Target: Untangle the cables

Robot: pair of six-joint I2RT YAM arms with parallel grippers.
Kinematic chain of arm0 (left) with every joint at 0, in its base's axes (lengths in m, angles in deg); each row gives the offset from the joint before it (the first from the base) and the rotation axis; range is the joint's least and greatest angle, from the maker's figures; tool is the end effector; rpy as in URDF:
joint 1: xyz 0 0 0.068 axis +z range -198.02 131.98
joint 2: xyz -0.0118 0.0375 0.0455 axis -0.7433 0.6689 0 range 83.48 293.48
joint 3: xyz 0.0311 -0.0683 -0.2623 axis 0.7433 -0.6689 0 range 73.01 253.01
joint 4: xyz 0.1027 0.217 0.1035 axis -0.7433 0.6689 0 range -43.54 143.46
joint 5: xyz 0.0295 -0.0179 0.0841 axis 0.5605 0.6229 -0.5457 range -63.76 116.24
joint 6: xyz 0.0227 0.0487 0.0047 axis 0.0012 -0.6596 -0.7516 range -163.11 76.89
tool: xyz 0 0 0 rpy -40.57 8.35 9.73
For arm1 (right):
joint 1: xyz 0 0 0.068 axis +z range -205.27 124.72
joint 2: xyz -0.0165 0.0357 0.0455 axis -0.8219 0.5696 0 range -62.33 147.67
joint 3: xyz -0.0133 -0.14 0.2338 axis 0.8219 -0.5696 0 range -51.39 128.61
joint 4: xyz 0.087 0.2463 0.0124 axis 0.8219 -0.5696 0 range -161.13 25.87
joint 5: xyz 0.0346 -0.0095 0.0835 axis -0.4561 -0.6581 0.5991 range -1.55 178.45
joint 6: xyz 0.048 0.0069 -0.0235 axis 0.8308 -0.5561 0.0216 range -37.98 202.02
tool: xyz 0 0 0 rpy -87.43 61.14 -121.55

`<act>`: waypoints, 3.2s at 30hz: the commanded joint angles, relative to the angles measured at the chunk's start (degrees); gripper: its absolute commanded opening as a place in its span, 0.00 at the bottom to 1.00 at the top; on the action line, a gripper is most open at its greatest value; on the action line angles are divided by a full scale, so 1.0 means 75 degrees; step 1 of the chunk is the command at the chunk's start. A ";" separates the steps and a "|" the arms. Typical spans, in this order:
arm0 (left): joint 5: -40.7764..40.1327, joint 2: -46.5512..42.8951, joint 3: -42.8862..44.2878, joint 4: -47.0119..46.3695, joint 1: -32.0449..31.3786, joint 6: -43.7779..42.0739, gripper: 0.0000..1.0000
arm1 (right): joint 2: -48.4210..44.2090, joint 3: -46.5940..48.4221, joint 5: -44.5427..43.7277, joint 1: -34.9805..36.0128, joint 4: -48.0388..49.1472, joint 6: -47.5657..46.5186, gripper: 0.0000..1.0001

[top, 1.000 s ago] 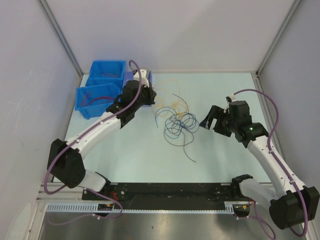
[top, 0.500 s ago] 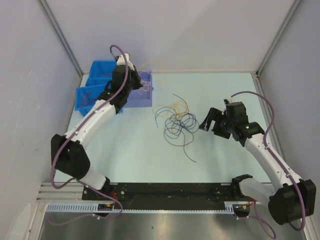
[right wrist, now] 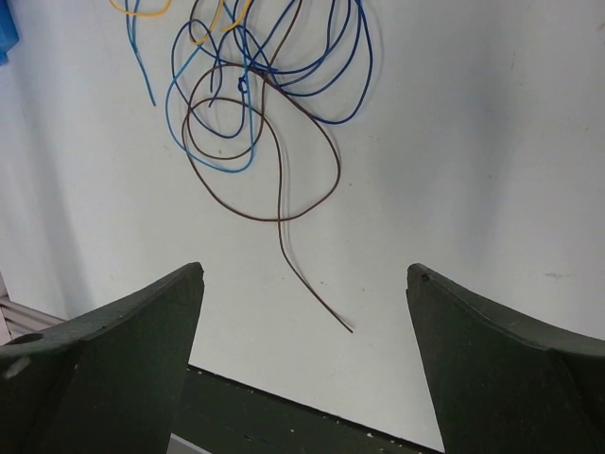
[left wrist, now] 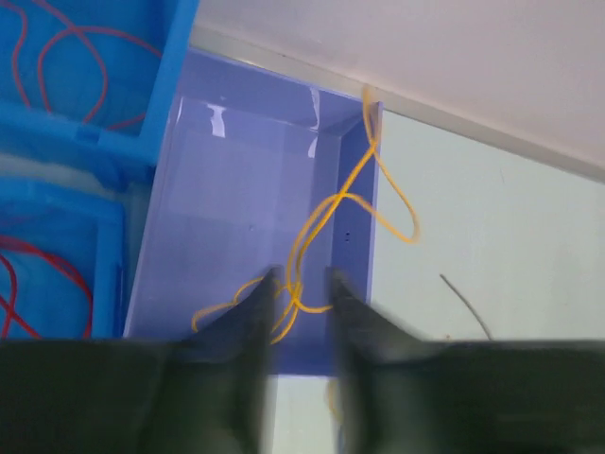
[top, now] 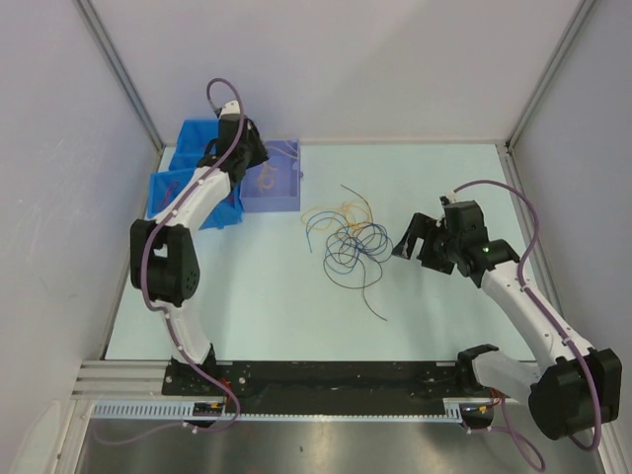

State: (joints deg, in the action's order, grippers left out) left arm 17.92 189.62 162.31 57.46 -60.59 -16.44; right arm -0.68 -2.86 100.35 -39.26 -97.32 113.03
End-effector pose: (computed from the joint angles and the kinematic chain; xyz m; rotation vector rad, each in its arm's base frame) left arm 0.4323 -0.0912 0.3025 -0.3425 2.0340 -0.2758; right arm 0.2113 0.0683 0.2700 0.2181 2.4418 0.6257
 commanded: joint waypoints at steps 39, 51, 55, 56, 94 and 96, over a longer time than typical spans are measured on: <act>-0.1704 -0.4661 -0.5777 -0.0694 0.3071 0.2314 0.39 | 0.0686 -0.0061 0.0218 0.0619 0.0828 -0.0103 0.91; -0.1353 -0.4006 -0.5918 -0.1397 0.3353 0.2373 0.14 | 0.0792 -0.0131 0.0230 0.0607 0.0910 -0.0138 0.91; -0.1142 -0.3385 -0.5684 -0.1900 0.3365 0.2209 0.13 | 0.0815 -0.0143 0.0218 0.0619 0.0898 -0.0173 0.91; -0.1106 -0.3279 -0.5568 -0.2040 0.3365 0.2174 0.13 | 0.0827 -0.0131 0.0218 0.0608 0.0886 -0.0173 0.91; 0.1988 -0.2074 -0.2417 -0.1528 -0.0477 -0.1083 0.20 | 0.1085 -0.0096 0.0535 0.0280 0.1297 -0.0161 0.91; 0.2162 -0.1148 -0.1587 -0.1024 -0.0898 -0.1248 0.21 | 0.0992 -0.0108 0.0499 0.0244 0.1180 -0.0196 0.91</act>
State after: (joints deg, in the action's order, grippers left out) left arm 27.06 171.37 141.10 42.49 -62.78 -18.86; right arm 8.48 -3.84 104.20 -36.60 -88.52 112.85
